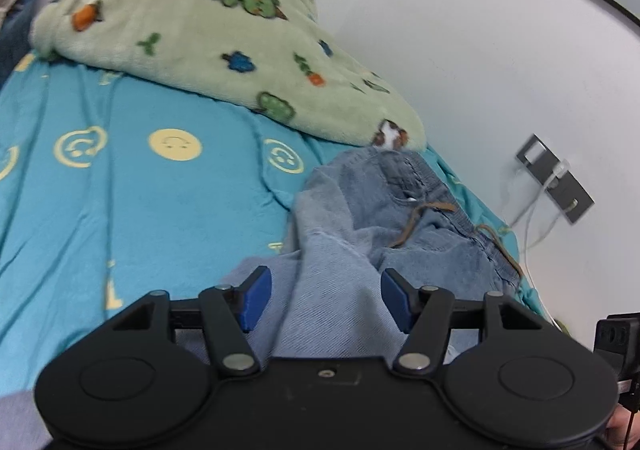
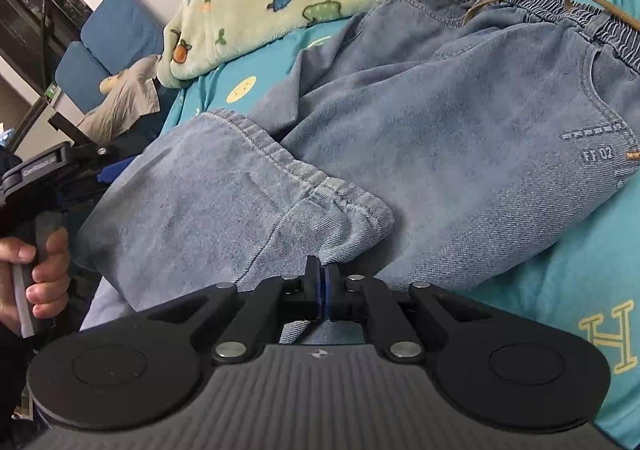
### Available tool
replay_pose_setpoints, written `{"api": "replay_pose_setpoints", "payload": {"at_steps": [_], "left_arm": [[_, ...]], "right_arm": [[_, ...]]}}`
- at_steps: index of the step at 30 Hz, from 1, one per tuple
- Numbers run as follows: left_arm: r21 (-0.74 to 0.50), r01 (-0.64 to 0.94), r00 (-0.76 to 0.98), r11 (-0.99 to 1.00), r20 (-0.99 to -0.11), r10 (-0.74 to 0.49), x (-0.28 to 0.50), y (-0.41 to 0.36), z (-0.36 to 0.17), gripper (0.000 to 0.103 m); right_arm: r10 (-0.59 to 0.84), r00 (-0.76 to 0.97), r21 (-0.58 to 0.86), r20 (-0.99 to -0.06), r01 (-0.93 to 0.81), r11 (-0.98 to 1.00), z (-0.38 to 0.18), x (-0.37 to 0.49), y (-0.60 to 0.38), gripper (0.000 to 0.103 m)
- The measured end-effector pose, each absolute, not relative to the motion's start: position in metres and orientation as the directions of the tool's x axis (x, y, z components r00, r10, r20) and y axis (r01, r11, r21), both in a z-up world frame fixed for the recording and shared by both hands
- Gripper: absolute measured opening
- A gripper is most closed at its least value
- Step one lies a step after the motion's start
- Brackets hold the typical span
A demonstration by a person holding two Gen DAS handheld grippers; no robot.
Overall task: Fold clothes
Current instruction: 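Grasp the other leg hem with the left gripper while the right gripper holds its hem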
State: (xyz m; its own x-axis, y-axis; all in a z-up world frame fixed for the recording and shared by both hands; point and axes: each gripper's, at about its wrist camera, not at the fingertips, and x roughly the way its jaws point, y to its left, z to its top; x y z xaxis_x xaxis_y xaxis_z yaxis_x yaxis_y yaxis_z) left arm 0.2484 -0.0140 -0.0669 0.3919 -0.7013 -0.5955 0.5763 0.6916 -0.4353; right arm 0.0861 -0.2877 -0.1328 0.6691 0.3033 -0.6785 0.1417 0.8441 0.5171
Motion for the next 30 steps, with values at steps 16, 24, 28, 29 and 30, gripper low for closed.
{"api": "replay_pose_setpoints", "payload": {"at_steps": [16,24,28,29,30], "left_arm": [[-0.54,0.612,0.272,0.578,-0.543,-0.795,0.277,-0.035,-0.075,0.052],[-0.674,0.575,0.208,0.463,-0.427,-0.88,0.281,-0.028,-0.078,0.05],[-0.667,0.513,0.262,0.54,-0.478,-0.839,0.288,-0.03,-0.085,0.019],[-0.657,0.501,0.277,0.563,-0.495,-0.824,0.289,-0.03,-0.086,0.01],[-0.654,0.488,0.289,0.579,-0.505,-0.814,0.289,-0.028,-0.086,0.005]], "right_arm": [[0.261,0.724,0.499,-0.639,0.132,0.856,-0.129,0.097,-0.284,0.003],[0.222,0.775,0.497,-0.591,0.133,0.857,-0.123,0.092,-0.284,0.003],[0.237,0.774,0.524,-0.587,0.141,0.84,-0.129,0.096,-0.289,0.004],[0.239,0.776,0.529,-0.583,0.14,0.837,-0.13,0.096,-0.289,0.004],[0.242,0.779,0.534,-0.579,0.138,0.834,-0.13,0.097,-0.29,0.005]]}}
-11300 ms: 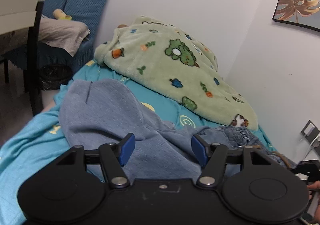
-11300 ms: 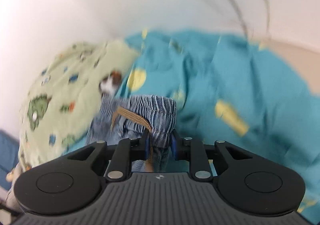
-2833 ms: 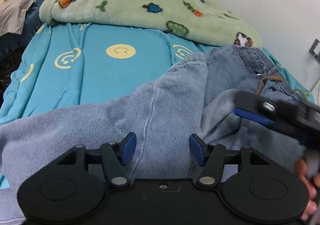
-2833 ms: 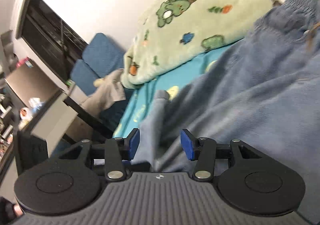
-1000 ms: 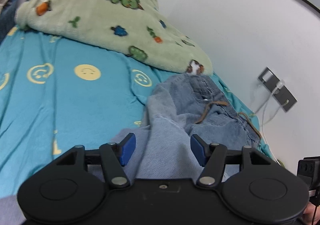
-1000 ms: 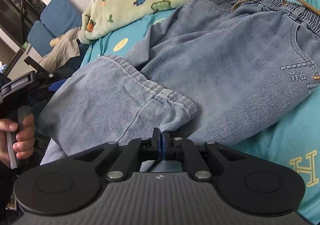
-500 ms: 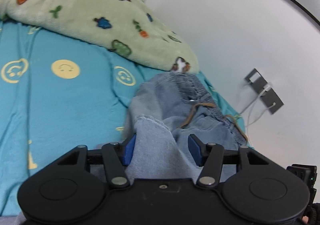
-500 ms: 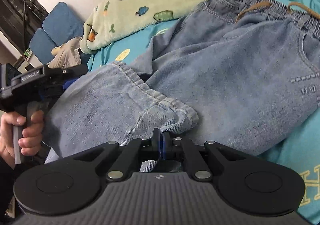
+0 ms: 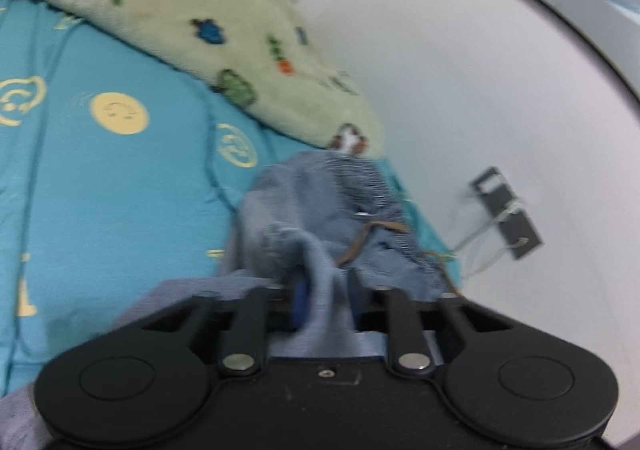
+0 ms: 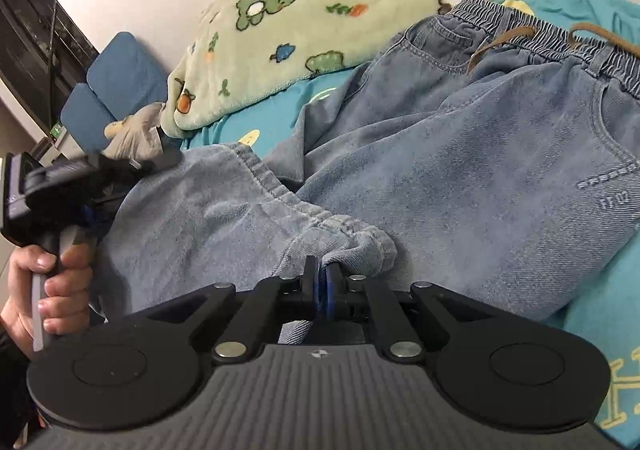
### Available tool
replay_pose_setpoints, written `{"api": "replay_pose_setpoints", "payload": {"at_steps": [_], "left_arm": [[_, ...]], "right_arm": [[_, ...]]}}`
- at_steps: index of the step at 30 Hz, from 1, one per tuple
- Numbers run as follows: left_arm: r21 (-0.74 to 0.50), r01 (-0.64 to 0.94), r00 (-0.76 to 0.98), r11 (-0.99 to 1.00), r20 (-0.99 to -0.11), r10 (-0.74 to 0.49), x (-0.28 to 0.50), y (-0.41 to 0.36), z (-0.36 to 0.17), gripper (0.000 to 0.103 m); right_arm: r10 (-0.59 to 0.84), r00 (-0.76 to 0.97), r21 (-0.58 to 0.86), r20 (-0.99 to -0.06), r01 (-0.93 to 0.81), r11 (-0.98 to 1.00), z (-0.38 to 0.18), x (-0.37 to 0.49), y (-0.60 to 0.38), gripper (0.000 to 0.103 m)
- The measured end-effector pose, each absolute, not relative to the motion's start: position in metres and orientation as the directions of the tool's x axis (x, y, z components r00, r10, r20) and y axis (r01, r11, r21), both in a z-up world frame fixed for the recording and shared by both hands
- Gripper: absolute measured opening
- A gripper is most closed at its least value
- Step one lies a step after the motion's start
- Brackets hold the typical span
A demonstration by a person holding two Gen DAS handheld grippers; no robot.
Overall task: Fold clothes
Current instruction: 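Grasp the other leg hem with the left gripper while the right gripper holds its hem, then lift both leg hems with both grippers and pull them off the bed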
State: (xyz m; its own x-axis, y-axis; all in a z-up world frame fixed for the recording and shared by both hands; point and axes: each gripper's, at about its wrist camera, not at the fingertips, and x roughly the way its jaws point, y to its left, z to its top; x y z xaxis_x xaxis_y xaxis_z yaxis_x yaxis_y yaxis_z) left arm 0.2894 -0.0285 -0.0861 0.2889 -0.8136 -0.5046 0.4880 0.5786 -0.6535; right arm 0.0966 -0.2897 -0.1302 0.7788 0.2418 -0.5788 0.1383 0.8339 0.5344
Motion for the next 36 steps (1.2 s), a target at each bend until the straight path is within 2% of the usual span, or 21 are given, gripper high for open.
{"api": "replay_pose_setpoints", "payload": {"at_steps": [3,6,8,9,10,12,13,15,16,17,18,21,25,28,31,36], "left_arm": [[-0.646,0.478,0.326,0.596,-0.5,-0.803,0.287,-0.023,-0.078,0.003],[-0.647,0.493,0.343,0.582,-0.471,-0.813,0.279,-0.019,-0.066,0.003],[-0.65,0.498,0.35,0.574,-0.455,-0.819,0.275,-0.018,-0.06,0.003],[-0.654,0.496,0.352,0.572,-0.451,-0.82,0.272,-0.017,-0.058,0.003],[-0.659,0.491,0.353,0.57,-0.448,-0.822,0.27,-0.017,-0.056,0.003],[-0.657,0.484,0.36,0.578,-0.453,-0.816,0.266,-0.015,-0.051,0.002],[-0.654,0.481,0.364,0.584,-0.457,-0.812,0.264,-0.014,-0.048,0.002],[-0.65,0.472,0.384,0.595,-0.457,-0.803,0.26,-0.008,-0.042,0.002],[-0.653,0.463,0.399,0.599,-0.449,-0.799,0.258,-0.003,-0.039,0.002],[-0.659,0.453,0.414,0.601,-0.441,-0.796,0.255,0.003,-0.036,0.002],[-0.659,0.446,0.428,0.605,-0.436,-0.791,0.252,0.009,-0.032,0.002],[-0.617,0.459,0.475,0.639,-0.438,-0.763,0.237,0.031,-0.018,0.002],[-0.611,0.429,0.566,0.665,-0.392,-0.725,0.217,0.08,0.002,0.002],[-0.692,0.321,0.655,0.646,-0.331,-0.68,0.205,0.132,0.006,0.001],[-0.748,0.233,0.746,0.621,-0.272,-0.607,0.192,0.18,0.006,0.001],[-0.754,0.13,0.868,0.644,-0.228,-0.442,0.17,0.246,-0.004,0.001]], "right_arm": [[0.227,0.805,0.496,-0.549,0.094,0.863,-0.125,0.097,-0.284,0.007],[0.23,0.808,0.463,-0.543,0.059,0.884,-0.124,0.102,-0.274,0.013],[0.249,0.802,0.471,-0.543,0.045,0.881,-0.126,0.104,-0.273,0.03],[0.257,0.8,0.482,-0.543,0.046,0.875,-0.127,0.106,-0.274,0.033],[0.264,0.797,0.492,-0.543,0.047,0.869,-0.129,0.107,-0.276,0.042],[0.275,0.794,0.505,-0.542,0.047,0.862,-0.131,0.111,-0.277,0.046],[0.278,0.794,0.508,-0.54,0.045,0.86,-0.132,0.112,-0.277,0.045],[0.287,0.8,0.531,-0.528,0.046,0.846,-0.133,0.114,-0.277,0.038],[0.285,0.804,0.534,-0.522,0.046,0.845,-0.132,0.114,-0.278,0.029],[0.276,0.81,0.532,-0.517,0.051,0.845,-0.13,0.114,-0.278,0.012],[0.266,0.817,0.53,-0.512,0.056,0.846,-0.128,0.114,-0.279,0.006],[0.281,0.837,0.544,-0.469,0.023,0.839,-0.115,0.114,-0.277,0.003],[0.254,0.868,0.417,-0.427,-0.06,0.907,-0.071,0.124,-0.252,0.002],[0.227,0.898,0.223,-0.378,-0.149,0.963,-0.028,0.145,-0.217,0.001],[0.227,0.925,-0.035,-0.306,-0.249,0.968,0.016,0.173,-0.16,0.001],[0.317,0.921,-0.261,-0.227,-0.371,0.891,0.058,0.226,-0.056,0.001]]}}
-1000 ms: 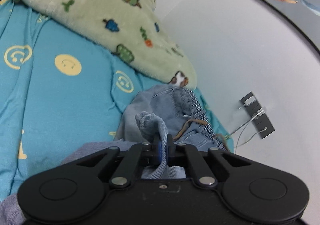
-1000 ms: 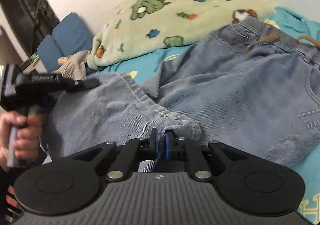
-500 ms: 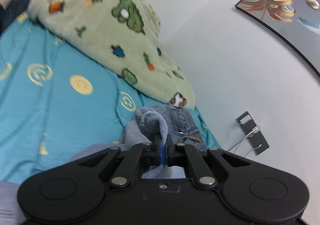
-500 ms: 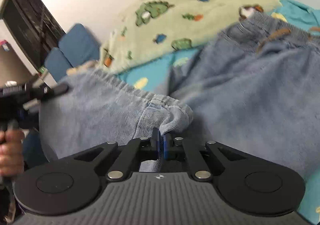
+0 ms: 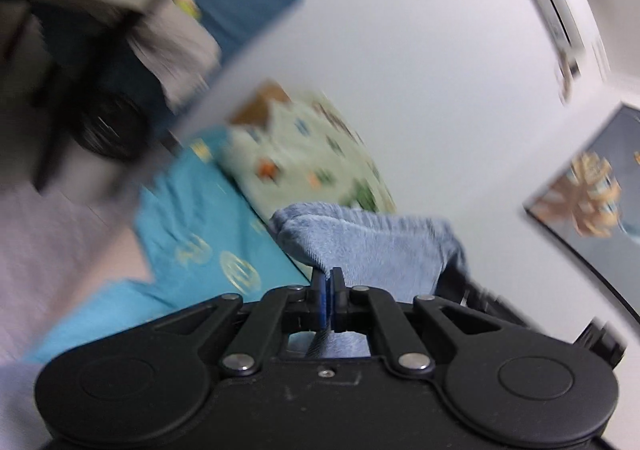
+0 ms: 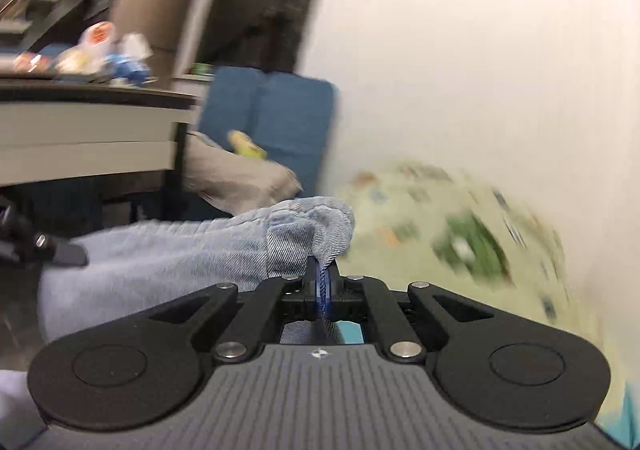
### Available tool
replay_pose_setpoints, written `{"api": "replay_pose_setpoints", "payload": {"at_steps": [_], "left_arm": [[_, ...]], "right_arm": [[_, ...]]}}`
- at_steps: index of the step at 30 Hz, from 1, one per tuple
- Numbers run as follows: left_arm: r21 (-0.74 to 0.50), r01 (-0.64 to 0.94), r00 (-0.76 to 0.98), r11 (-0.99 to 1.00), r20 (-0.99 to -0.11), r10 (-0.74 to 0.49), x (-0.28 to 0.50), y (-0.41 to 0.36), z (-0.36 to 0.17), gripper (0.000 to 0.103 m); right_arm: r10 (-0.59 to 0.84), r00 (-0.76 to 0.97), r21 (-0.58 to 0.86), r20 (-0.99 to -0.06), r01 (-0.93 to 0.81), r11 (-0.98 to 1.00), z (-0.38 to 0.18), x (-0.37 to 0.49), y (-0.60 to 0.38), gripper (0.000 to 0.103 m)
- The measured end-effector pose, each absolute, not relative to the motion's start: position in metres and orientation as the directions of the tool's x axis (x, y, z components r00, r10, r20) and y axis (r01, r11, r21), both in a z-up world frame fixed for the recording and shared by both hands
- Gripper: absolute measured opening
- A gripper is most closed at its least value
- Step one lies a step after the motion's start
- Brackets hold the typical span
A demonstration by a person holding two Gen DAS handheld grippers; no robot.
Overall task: Fold clothes
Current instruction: 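Lift both leg hems with both grippers and pull them off the bed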
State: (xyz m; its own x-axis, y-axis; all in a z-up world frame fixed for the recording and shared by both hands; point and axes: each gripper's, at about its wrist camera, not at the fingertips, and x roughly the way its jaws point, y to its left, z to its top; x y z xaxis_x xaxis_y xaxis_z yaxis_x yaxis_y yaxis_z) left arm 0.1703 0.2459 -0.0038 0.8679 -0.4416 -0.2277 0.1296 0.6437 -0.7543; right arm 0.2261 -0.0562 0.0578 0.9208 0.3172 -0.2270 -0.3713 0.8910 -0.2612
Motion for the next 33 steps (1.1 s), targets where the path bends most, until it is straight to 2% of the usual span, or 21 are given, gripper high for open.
{"api": "replay_pose_setpoints", "payload": {"at_steps": [5,9,13,17,20,25,27,28,29,33], "left_arm": [[-0.795,-0.017,0.93,0.607,-0.236,-0.282,0.159,0.302,-0.035,0.001],[-0.809,-0.155,0.937,0.567,-0.302,-0.174,0.162,0.34,-0.077,0.001],[-0.83,-0.293,0.91,0.475,-0.394,-0.127,0.17,0.373,-0.13,0.001],[-0.827,-0.4,0.868,0.395,-0.48,-0.126,0.171,0.397,-0.18,0.001],[-0.829,-0.461,0.83,0.316,-0.529,-0.177,0.174,0.408,-0.215,0.001],[-0.837,-0.474,0.813,0.274,-0.536,-0.227,0.177,0.418,-0.23,0.001],[-0.837,-0.469,0.813,0.282,-0.534,-0.231,0.177,0.421,-0.225,0.002],[-0.838,-0.462,0.816,0.29,-0.53,-0.23,0.175,0.421,-0.22,0.002],[-0.841,-0.452,0.82,0.299,-0.523,-0.232,0.171,0.421,-0.214,0.005],[-0.845,-0.401,0.83,0.354,-0.499,-0.249,0.157,0.416,-0.186,0.01]], "right_arm": [[0.411,0.882,-0.409,-0.231,-0.471,0.781,0.046,0.272,0.048,0.001],[0.47,0.829,-0.454,-0.304,-0.56,0.693,0.011,0.302,0.119,0.001],[0.511,0.77,-0.473,-0.383,-0.639,0.607,-0.042,0.323,0.176,0.001],[0.529,0.692,-0.42,-0.491,-0.72,0.553,-0.097,0.344,0.219,0.001],[0.521,0.621,-0.358,-0.585,-0.774,0.522,-0.132,0.355,0.238,0.001],[0.499,0.526,-0.24,-0.688,-0.815,0.528,-0.162,0.368,0.242,0.003],[0.515,0.494,-0.185,-0.7,-0.822,0.538,-0.157,0.366,0.236,0.018],[0.526,0.492,-0.16,-0.694,-0.817,0.554,-0.151,0.364,0.231,0.042],[0.537,0.49,-0.135,-0.686,-0.812,0.568,-0.144,0.363,0.225,0.059],[0.561,0.483,-0.078,-0.672,-0.799,0.596,-0.121,0.347,0.2,0.059]]}}
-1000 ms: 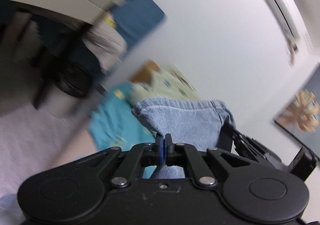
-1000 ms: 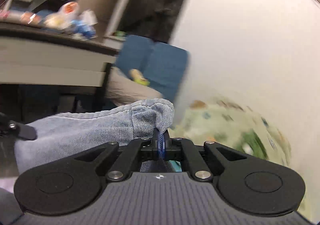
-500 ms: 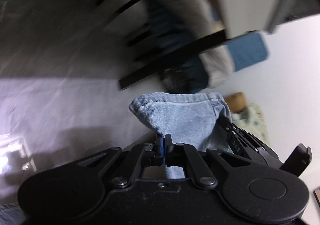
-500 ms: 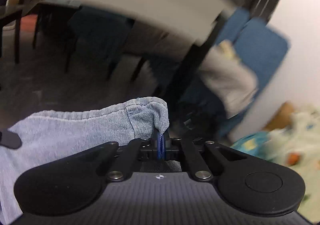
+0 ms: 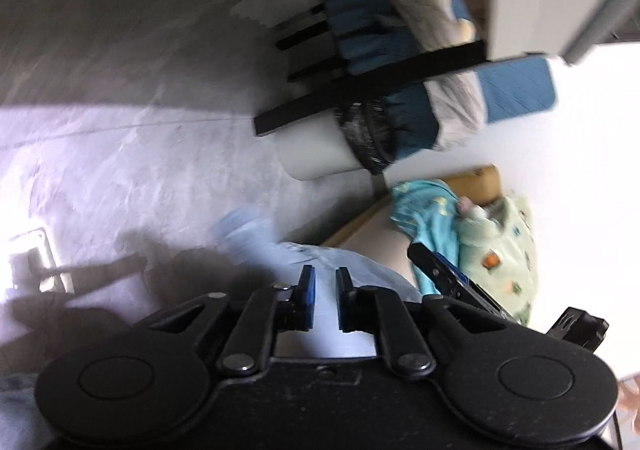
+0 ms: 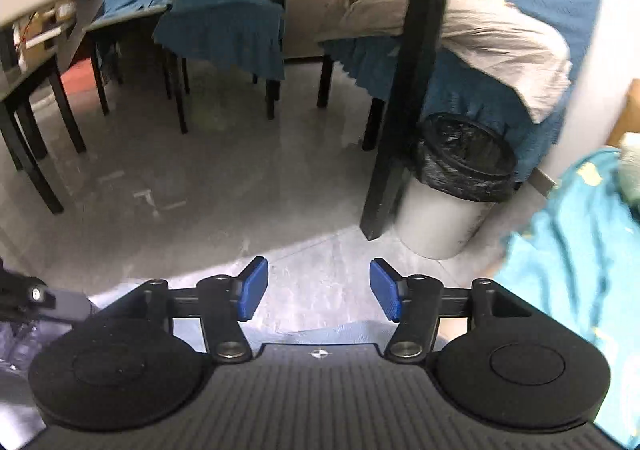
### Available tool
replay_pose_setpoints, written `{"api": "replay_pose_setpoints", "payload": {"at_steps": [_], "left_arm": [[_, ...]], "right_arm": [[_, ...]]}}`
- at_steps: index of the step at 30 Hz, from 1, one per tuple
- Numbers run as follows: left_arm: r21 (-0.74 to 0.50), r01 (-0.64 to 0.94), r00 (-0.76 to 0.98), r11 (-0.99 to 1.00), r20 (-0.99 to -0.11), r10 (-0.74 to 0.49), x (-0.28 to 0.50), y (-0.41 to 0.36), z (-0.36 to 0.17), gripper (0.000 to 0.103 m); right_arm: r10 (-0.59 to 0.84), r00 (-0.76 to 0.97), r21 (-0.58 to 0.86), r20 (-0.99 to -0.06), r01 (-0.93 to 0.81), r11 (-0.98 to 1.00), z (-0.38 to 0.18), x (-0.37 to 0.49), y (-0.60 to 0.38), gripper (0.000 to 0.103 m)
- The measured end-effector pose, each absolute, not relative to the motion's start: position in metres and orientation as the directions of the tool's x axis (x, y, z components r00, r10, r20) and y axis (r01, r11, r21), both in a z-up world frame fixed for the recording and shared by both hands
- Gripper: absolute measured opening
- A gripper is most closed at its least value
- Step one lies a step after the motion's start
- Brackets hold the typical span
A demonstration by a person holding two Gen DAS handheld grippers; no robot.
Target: Fold clothes
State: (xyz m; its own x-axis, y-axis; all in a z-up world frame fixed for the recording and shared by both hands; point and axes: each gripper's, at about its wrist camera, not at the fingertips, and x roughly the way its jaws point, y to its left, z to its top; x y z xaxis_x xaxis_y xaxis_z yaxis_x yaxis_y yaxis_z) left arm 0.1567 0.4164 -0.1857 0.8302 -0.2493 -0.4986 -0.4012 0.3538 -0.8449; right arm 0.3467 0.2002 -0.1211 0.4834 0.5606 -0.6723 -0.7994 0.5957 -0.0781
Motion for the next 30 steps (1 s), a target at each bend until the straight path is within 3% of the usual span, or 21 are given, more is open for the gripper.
{"api": "replay_pose_setpoints", "payload": {"at_steps": [1,5,11,17,19,22,27,30], "left_arm": [[-0.845,-0.391,0.832,0.364,-0.494,-0.253,0.151,0.415,-0.178,0.011],[-0.852,-0.366,0.84,0.374,-0.475,-0.26,0.123,0.409,-0.149,0.035],[-0.864,-0.327,0.842,0.383,-0.45,-0.297,0.088,0.408,-0.105,0.044],[-0.882,-0.32,0.812,0.346,-0.443,-0.379,0.062,0.412,-0.086,0.052],[-0.873,-0.337,0.801,0.352,-0.462,-0.38,0.053,0.411,-0.084,0.06],[-0.85,-0.385,0.778,0.36,-0.509,-0.368,0.037,0.409,-0.092,0.062],[-0.856,-0.454,0.762,0.246,-0.517,-0.39,0.012,0.401,-0.124,0.065],[-0.849,-0.489,0.754,0.2,-0.527,-0.393,0.007,0.393,-0.142,0.065]], "right_arm": [[0.56,0.496,-0.08,-0.664,-0.791,0.606,-0.113,0.338,0.19,0.059],[0.567,0.532,-0.074,-0.629,-0.767,0.637,-0.071,0.296,0.141,0.059],[0.545,0.598,-0.039,-0.588,-0.694,0.719,-0.016,0.232,0.045,0.06],[0.452,0.707,-0.037,-0.544,-0.558,0.829,0.005,0.17,-0.069,0.061],[0.41,0.749,0.01,-0.521,-0.475,0.88,0.005,0.154,-0.114,0.061],[0.29,0.811,0.125,-0.507,-0.264,0.956,-0.001,0.139,-0.185,0.062],[0.023,0.802,0.284,-0.596,0.184,0.941,-0.021,0.119,-0.303,0.061],[-0.046,0.765,0.368,-0.642,0.36,0.857,-0.04,0.096,-0.36,0.061]]}}
